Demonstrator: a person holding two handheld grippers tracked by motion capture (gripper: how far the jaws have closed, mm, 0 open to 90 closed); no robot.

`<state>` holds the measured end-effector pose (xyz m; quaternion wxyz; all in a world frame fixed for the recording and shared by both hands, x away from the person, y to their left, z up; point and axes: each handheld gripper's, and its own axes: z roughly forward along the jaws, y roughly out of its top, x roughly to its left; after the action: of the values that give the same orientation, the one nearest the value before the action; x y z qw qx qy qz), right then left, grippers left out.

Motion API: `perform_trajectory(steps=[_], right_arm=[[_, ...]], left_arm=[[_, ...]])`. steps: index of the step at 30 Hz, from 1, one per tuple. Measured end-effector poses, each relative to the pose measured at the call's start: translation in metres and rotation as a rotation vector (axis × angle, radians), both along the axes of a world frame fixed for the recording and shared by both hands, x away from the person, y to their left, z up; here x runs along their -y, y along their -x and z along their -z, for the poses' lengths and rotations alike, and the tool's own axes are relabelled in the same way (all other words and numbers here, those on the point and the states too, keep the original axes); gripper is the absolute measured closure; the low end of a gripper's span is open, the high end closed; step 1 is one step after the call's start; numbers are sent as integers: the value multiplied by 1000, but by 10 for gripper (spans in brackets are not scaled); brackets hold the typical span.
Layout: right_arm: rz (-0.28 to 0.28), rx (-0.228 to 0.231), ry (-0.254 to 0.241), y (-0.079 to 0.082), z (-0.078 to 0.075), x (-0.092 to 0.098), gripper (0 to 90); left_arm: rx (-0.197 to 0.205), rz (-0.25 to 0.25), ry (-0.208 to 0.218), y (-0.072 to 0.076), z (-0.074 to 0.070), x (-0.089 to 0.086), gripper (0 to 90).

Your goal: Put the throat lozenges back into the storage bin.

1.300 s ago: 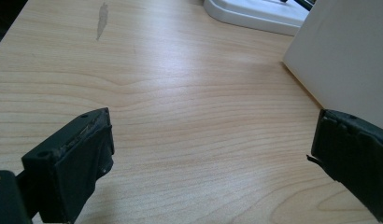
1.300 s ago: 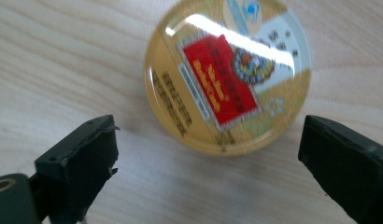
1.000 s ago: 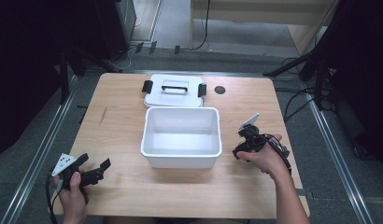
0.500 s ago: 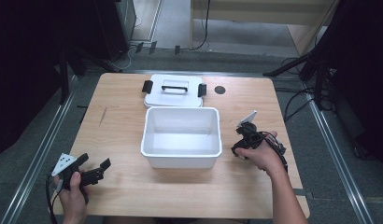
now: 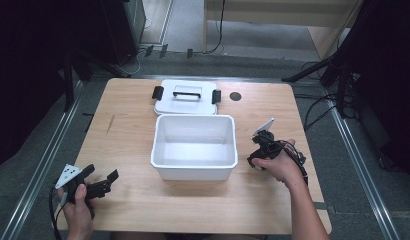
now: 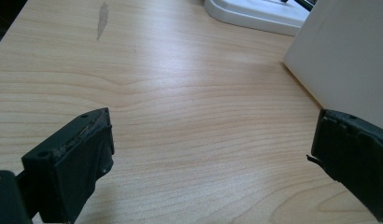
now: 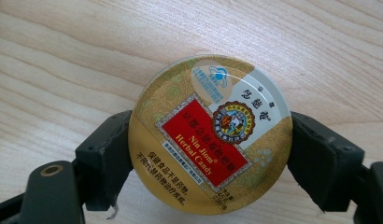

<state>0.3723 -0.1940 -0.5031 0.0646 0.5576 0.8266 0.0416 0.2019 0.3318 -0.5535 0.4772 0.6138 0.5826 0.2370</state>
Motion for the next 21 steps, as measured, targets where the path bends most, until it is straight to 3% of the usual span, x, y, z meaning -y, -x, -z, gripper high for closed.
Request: perform_trajectory(steps=[13, 21], right_arm=[[-37, 26, -29, 4, -37, 1, 211], [-82, 40, -56, 5, -68, -5, 211]], left_arm=[[2, -1, 0, 0, 0, 0, 0], [2, -1, 0, 0, 0, 0, 0]])
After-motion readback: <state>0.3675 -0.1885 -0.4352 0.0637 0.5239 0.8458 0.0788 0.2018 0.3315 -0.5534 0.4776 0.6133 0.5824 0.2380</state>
